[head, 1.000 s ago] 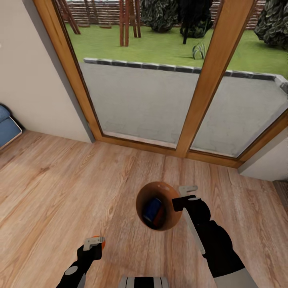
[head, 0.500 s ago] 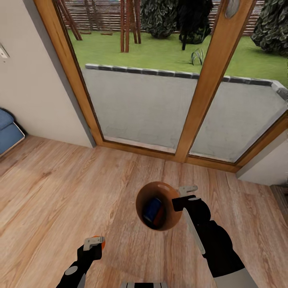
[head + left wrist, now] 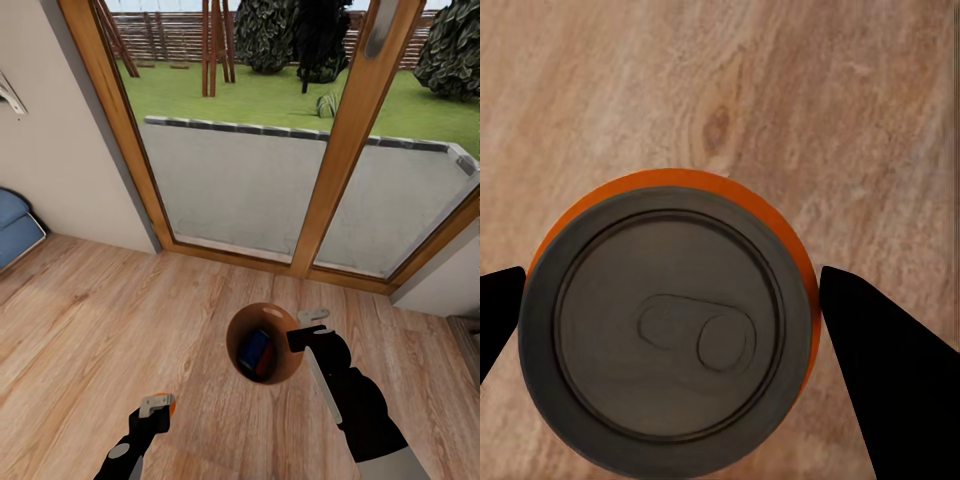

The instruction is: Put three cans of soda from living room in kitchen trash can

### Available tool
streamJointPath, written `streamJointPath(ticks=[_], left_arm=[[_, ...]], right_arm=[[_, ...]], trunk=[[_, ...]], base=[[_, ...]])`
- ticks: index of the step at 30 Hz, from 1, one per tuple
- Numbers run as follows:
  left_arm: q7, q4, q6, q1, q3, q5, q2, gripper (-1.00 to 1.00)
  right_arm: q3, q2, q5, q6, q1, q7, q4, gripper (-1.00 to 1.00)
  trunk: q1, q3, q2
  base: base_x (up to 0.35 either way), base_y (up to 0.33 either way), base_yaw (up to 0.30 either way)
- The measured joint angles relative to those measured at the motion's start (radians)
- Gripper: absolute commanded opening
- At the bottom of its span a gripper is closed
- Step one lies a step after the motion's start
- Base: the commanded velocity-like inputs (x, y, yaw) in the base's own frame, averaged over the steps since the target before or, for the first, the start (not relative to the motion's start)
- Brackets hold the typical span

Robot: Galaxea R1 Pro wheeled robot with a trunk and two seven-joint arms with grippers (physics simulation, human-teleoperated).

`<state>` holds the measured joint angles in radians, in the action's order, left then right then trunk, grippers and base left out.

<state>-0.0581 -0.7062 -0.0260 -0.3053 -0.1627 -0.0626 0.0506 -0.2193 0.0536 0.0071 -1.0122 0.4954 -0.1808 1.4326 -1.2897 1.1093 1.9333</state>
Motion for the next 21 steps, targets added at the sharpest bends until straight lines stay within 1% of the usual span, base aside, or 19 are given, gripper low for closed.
streamJointPath(ticks=[21], left_arm=[[0.0, 0.0, 0.0, 0.0, 0.0, 0.0, 0.0, -1.0]], right_arm=[[0.001, 0.0, -0.001, 0.001, 0.0, 0.0, 0.0, -1.0]], trunk=[[0.081, -0.101, -0.147]], base=[[0.0, 0.0, 0.0]])
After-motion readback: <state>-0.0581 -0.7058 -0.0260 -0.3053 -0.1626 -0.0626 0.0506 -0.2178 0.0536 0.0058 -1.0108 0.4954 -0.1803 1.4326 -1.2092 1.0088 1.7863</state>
